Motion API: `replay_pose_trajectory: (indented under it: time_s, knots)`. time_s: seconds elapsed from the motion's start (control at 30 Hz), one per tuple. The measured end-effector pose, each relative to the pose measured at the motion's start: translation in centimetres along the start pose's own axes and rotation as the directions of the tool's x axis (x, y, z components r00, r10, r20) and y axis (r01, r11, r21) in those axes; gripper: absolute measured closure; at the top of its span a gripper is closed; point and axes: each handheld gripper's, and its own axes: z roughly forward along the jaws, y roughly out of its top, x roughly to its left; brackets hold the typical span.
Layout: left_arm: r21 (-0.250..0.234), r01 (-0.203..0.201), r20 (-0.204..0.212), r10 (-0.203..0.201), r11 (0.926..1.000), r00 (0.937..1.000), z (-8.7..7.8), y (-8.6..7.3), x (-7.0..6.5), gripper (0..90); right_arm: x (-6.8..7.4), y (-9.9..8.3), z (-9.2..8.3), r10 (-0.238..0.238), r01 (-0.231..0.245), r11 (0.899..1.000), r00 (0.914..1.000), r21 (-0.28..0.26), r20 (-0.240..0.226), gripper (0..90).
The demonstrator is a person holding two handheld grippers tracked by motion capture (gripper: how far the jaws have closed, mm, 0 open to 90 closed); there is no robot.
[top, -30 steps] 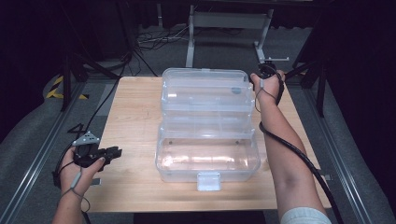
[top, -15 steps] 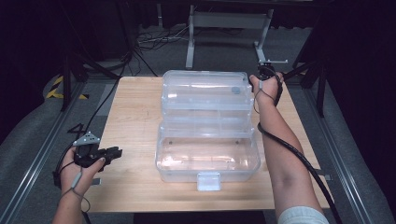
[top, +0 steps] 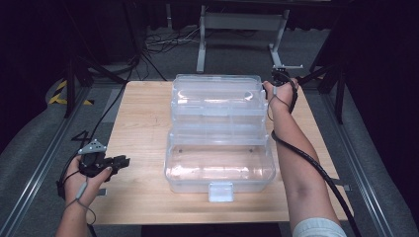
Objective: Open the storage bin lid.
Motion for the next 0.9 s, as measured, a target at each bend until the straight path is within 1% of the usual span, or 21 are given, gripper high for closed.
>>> replay_pose_trajectory:
  time_s: [0.13,0.17,0.2,0.27,0.37,0.4,0.63,0.67,0.7,0.9]
  knots:
    - [0.001,-0.002,0.000,0.002,1.0000,1.0000,0.1,0.0,-0.1,72.9,0.0,0.0,0.0,-0.003,0.003,1.000,1.0000,0.001,-0.003,82.3]
    - [0.003,-0.002,0.001,0.002,1.0000,1.0000,0.1,0.0,-0.1,72.8,0.0,0.1,-0.2,-0.008,0.008,1.000,0.9999,0.001,-0.006,79.5]
    - [0.003,-0.002,0.001,0.002,1.0000,1.0000,0.1,0.0,-0.1,72.8,0.0,0.1,-0.2,-0.008,0.008,1.000,0.9999,0.001,-0.006,79.5]
    - [0.011,-0.008,0.004,0.008,0.9999,1.0000,0.3,0.1,-0.1,72.8,-0.1,0.2,-0.6,-0.010,0.010,1.000,0.9999,-0.012,-0.009,74.6]
    - [0.012,-0.012,0.007,0.012,0.9999,0.9999,0.4,0.2,-0.3,72.4,-0.2,0.3,-1.3,-0.025,0.025,1.000,0.9997,-0.016,0.002,71.6]
    - [0.010,-0.016,0.008,0.016,0.9998,0.9998,0.4,0.3,-0.3,72.3,-0.2,0.3,-1.5,-0.023,0.023,1.000,0.9997,-0.019,0.003,70.9]
    - [0.012,-0.033,0.022,0.033,0.9994,0.9992,0.8,1.0,-0.6,71.5,-0.4,0.7,-4.4,-0.039,0.038,0.997,0.9992,-0.070,-0.012,66.6]
    - [0.013,-0.036,0.023,0.036,0.9993,0.9991,0.8,1.1,-0.6,71.1,-0.4,0.8,-5.4,-0.049,0.048,0.995,0.9987,-0.083,-0.016,65.9]
    - [0.008,-0.036,0.025,0.036,0.9993,0.9990,0.8,1.2,-0.7,71.1,-0.4,0.8,-5.4,-0.049,0.048,0.995,0.9987,-0.083,-0.016,65.9]
    - [-0.003,-0.047,0.036,0.047,0.9989,0.9982,0.8,1.8,-0.9,70.2,-0.3,1.0,-8.6,-0.080,0.076,0.990,0.9963,-0.116,-0.032,63.2]
